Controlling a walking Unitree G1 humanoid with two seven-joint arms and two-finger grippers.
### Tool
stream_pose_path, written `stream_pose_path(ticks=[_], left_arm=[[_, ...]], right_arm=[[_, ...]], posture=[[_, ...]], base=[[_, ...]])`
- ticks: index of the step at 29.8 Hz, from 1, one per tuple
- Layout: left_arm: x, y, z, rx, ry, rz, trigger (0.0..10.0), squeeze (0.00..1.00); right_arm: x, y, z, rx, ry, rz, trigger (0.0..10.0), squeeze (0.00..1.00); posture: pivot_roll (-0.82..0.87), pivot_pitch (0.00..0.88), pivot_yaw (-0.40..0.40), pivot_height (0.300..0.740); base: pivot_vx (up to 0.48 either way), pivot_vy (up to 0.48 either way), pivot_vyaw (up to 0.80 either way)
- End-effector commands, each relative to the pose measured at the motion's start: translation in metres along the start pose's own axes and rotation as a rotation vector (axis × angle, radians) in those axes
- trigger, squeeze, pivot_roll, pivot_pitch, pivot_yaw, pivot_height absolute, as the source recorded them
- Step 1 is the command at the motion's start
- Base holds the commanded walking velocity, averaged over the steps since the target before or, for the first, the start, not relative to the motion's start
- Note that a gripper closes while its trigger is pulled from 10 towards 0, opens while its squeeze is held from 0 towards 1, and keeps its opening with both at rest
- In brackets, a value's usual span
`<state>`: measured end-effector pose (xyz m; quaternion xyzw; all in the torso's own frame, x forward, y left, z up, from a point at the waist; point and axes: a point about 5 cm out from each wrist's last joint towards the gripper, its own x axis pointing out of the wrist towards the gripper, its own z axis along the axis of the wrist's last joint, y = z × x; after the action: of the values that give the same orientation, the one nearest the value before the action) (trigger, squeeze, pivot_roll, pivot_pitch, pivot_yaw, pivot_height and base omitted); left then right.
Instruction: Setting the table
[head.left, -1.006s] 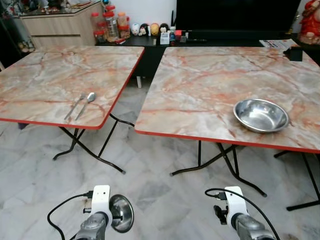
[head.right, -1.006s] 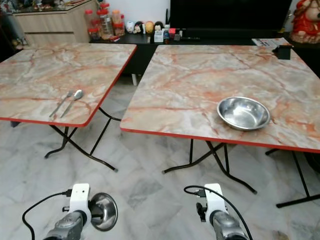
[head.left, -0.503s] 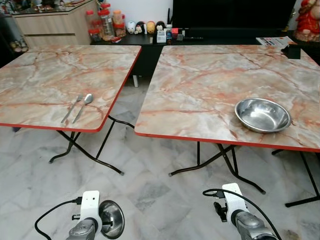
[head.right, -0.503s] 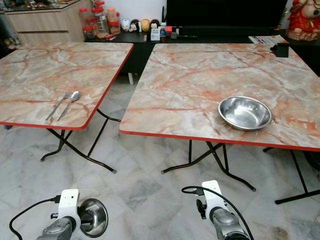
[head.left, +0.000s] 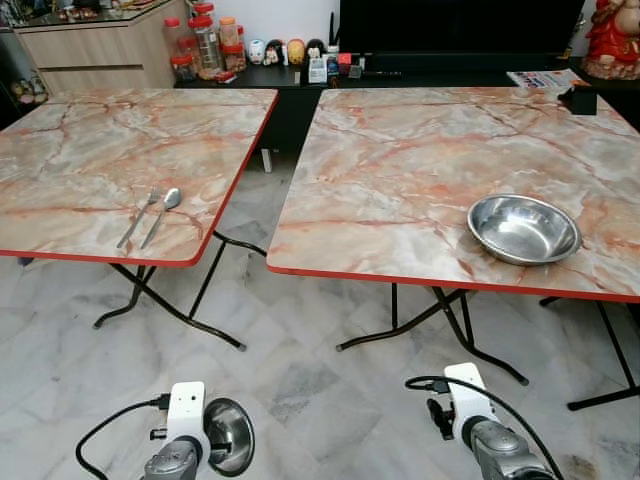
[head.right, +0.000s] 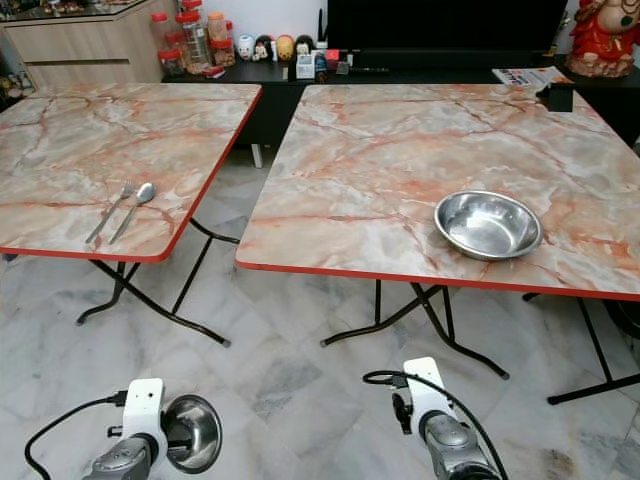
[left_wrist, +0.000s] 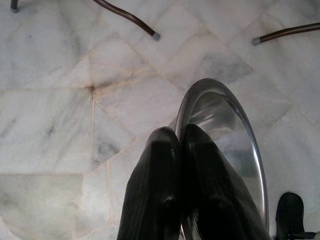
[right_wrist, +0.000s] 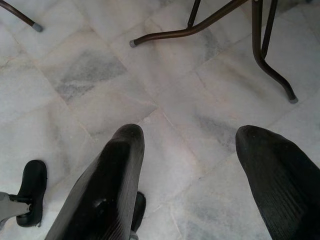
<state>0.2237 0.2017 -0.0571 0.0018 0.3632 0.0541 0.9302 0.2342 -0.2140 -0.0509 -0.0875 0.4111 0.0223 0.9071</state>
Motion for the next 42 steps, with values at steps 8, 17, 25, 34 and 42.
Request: stream_pose_path(ticks=[8, 17, 25, 34, 42], left_arm=[[-0.002, 0.016, -0.004, 0.013, 0.025, 0.024, 10.0, 0.0], [-0.001, 0.005, -0.004, 0.025, 0.013, 0.006, 10.0, 0.0], [-0.002, 0.006, -0.007, 0.031, 0.018, 0.001, 10.0, 0.0], [-0.006, 0.027, -0.012, 0.028, 0.028, 0.022, 10.0, 0.0], [-0.008, 0.014, -0.023, 0.031, 0.05, 0.008, 10.0, 0.0]], right_arm=[[0.0, 0.0, 0.003, 0.012, -0.022, -0.012, 10.0, 0.0], [0.001, 0.0, 0.004, 0.039, -0.029, -0.026, 10.0, 0.0], [0.0, 0.0, 0.002, 0.016, -0.004, -0.027, 10.0, 0.0], [0.001, 0.001, 0.003, -0.008, -0.018, -0.032, 10.0, 0.0], [0.001, 0.001, 0.002, 0.012, -0.007, -0.056, 10.0, 0.0]], posture=[[-0.07, 0.002, 0.04, 0.74], [-0.08, 0.003, 0.041, 0.74], [-0.07, 0.0, 0.044, 0.74], [-0.08, 0.0, 0.054, 0.74], [-0.1, 0.001, 0.07, 0.74]], base=[[0.0, 0.0, 0.0], [0.0, 0.0, 0.0], [0.0, 0.0, -0.05], [0.0, 0.0, -0.19], [0.0, 0.0, 0.0]])
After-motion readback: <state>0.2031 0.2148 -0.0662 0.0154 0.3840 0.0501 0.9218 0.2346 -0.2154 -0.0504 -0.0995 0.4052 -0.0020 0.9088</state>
